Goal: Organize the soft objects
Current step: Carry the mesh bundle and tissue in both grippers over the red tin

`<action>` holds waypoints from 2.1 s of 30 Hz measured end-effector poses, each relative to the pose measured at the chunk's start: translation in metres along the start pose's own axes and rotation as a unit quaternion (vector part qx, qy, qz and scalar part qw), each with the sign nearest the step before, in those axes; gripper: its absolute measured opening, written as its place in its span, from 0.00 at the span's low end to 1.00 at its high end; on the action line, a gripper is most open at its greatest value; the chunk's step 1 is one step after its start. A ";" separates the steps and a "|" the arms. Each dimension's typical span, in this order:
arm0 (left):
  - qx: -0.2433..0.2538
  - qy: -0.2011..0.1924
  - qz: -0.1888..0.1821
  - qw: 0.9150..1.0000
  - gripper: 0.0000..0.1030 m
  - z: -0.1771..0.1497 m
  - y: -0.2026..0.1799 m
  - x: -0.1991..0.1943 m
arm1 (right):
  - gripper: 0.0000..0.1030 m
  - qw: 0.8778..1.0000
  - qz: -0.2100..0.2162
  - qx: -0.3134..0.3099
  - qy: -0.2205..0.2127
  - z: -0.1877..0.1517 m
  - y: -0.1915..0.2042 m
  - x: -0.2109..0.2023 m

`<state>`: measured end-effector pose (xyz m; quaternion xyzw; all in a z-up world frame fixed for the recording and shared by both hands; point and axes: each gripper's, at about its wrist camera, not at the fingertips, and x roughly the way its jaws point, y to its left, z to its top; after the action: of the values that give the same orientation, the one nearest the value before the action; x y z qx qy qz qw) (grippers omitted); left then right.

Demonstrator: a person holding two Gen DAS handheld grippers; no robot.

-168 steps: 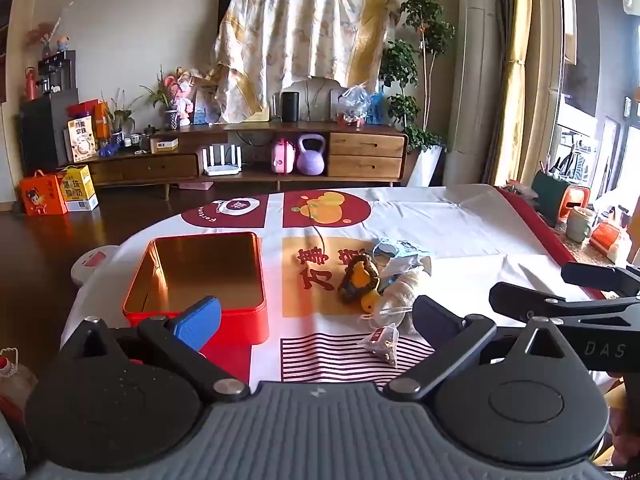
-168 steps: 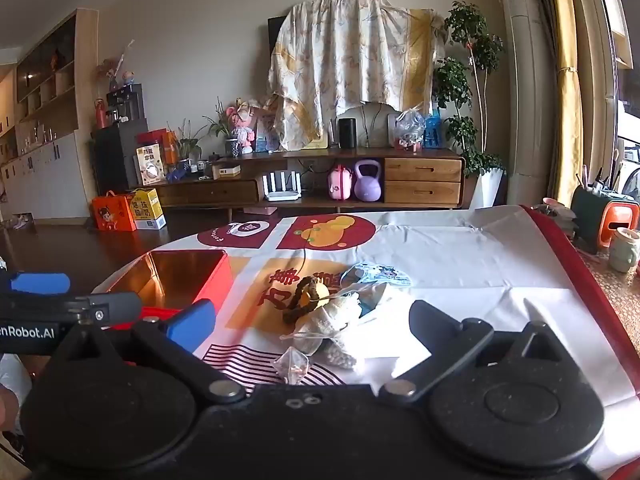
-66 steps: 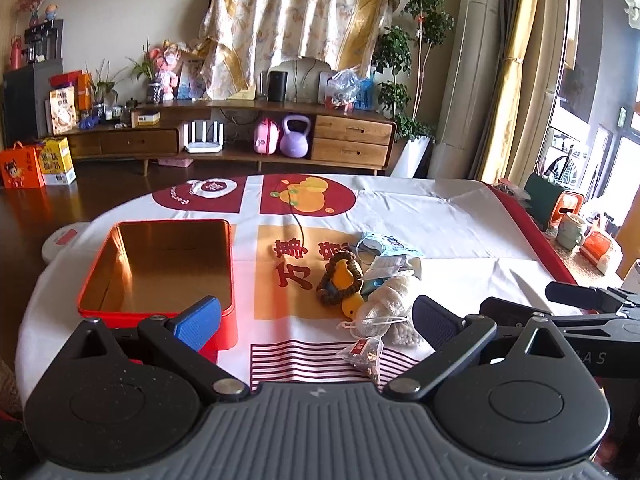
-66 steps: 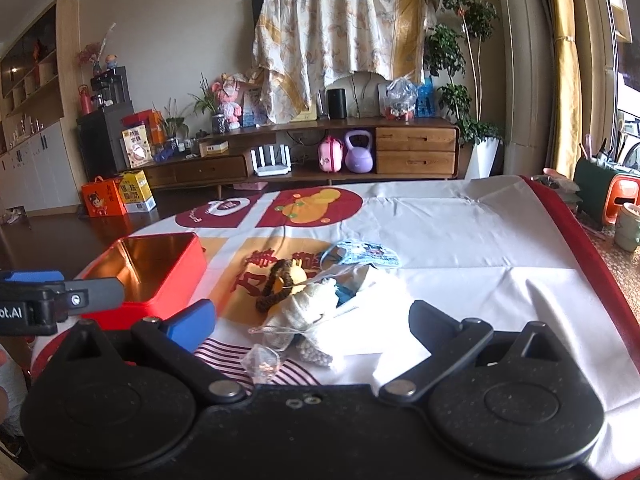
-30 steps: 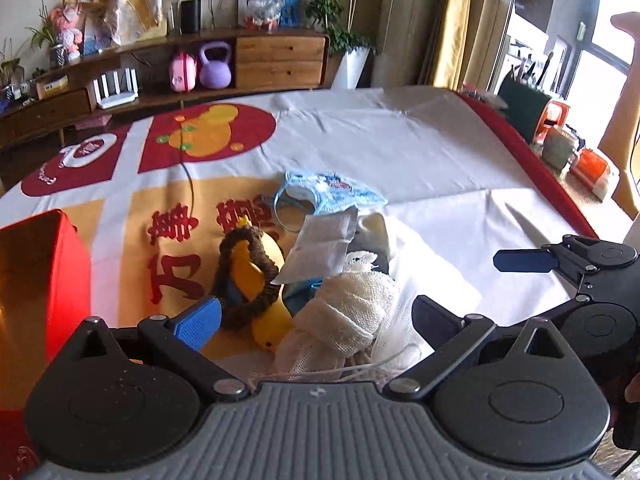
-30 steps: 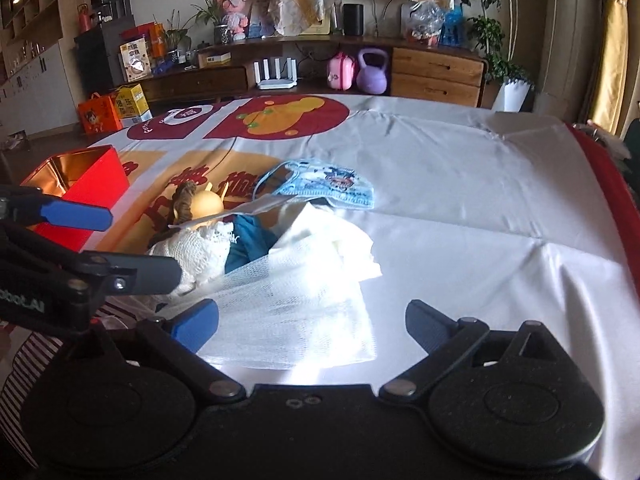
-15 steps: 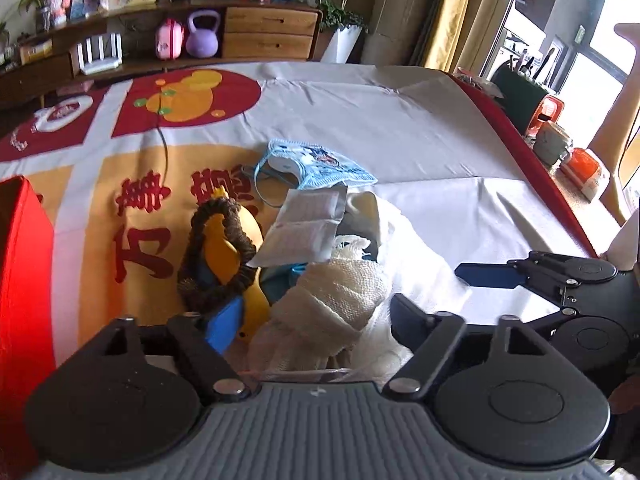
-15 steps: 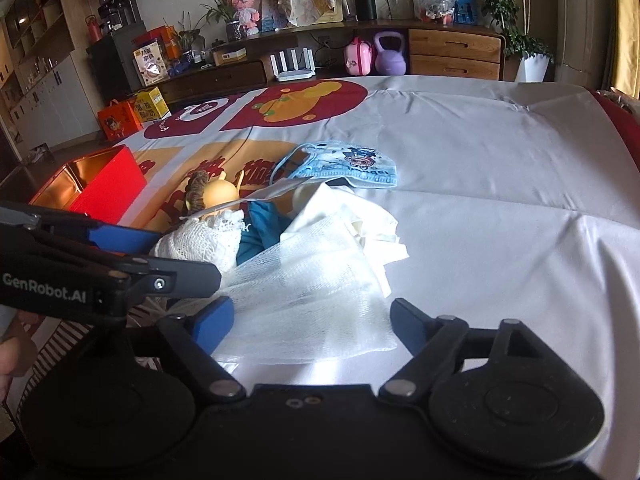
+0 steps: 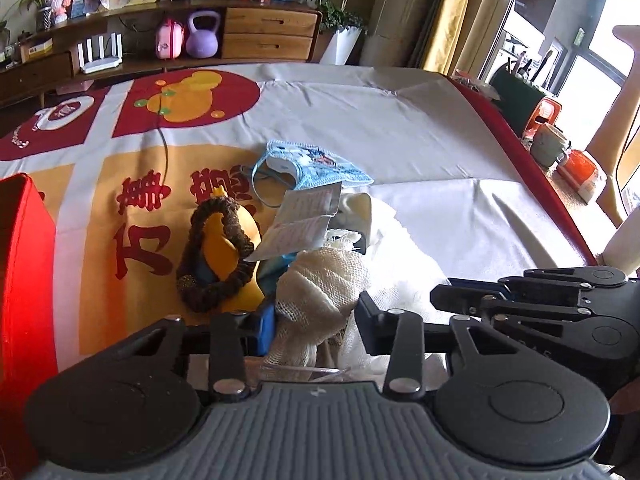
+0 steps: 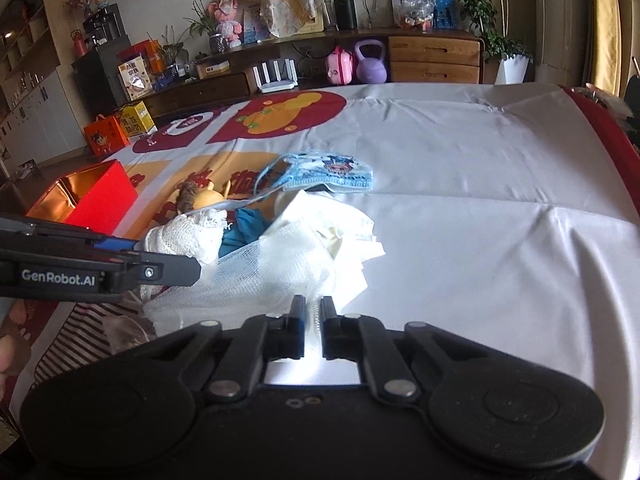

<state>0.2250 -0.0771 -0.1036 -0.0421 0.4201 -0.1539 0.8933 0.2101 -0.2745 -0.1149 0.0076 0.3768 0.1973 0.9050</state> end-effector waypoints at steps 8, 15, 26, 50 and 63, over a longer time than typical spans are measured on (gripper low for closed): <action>-0.011 -0.019 0.005 1.000 0.36 0.000 0.005 -0.029 | 0.03 1.000 -0.006 -0.003 -0.028 0.004 0.007 -0.030; -0.023 -0.024 0.007 0.999 0.36 -0.004 0.011 -0.062 | 0.03 0.998 -0.001 -0.020 -0.055 0.016 0.024 -0.057; -0.043 -0.052 0.036 0.997 0.36 0.000 0.036 -0.116 | 0.03 0.996 0.016 -0.040 -0.078 0.043 0.051 -0.084; -0.077 -0.088 0.129 0.985 0.36 0.011 0.136 -0.184 | 0.03 0.987 0.089 -0.104 -0.083 0.118 0.151 -0.061; -0.091 -0.068 0.174 0.978 0.36 0.015 0.193 -0.180 | 0.03 0.981 0.115 -0.150 -0.053 0.150 0.221 -0.004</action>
<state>0.1748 0.1615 -0.0004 -0.0601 0.3711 0.0456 0.9255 0.2324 -0.0521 0.0311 -0.0744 0.2914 0.3540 0.8856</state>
